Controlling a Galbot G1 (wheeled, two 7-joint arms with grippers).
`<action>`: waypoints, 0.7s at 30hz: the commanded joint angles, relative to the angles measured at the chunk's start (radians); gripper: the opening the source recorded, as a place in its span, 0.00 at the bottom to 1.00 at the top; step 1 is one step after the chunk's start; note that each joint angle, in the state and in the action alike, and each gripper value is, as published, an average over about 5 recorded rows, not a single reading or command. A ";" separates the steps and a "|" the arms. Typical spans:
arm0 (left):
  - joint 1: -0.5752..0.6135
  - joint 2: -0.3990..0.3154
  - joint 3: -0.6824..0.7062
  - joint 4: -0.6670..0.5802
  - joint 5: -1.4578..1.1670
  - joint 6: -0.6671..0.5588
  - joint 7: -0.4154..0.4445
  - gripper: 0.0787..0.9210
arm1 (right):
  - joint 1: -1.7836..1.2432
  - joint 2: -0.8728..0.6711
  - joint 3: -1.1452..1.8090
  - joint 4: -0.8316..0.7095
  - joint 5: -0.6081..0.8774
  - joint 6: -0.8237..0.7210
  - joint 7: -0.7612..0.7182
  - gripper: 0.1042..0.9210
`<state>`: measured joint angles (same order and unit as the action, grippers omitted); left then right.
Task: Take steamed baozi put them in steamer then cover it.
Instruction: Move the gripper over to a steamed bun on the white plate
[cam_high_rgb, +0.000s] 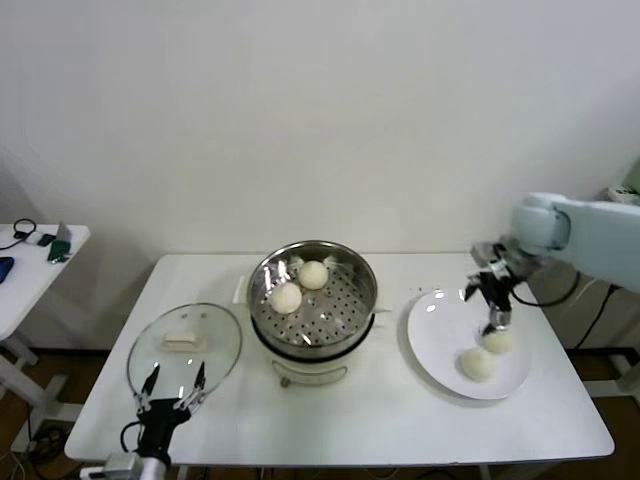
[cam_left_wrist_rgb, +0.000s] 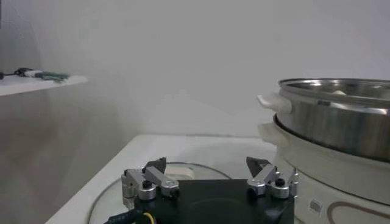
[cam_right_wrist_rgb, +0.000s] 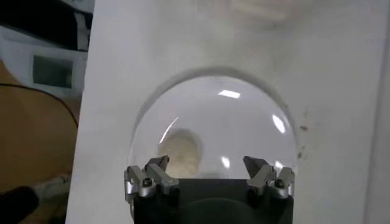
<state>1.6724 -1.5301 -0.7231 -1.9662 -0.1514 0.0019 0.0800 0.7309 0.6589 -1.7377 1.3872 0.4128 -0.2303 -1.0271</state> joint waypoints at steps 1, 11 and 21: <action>0.001 -0.003 -0.004 0.004 -0.001 -0.001 -0.001 0.88 | -0.188 -0.077 0.078 -0.012 -0.100 0.000 0.011 0.88; 0.009 -0.003 -0.010 0.006 0.002 -0.003 -0.002 0.88 | -0.328 -0.045 0.208 -0.068 -0.156 -0.012 0.038 0.88; 0.016 -0.004 -0.007 0.003 0.006 -0.004 -0.002 0.88 | -0.396 -0.023 0.269 -0.095 -0.185 -0.023 0.065 0.88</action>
<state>1.6874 -1.5342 -0.7296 -1.9631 -0.1460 -0.0016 0.0782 0.4088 0.6416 -1.5218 1.3070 0.2571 -0.2520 -0.9718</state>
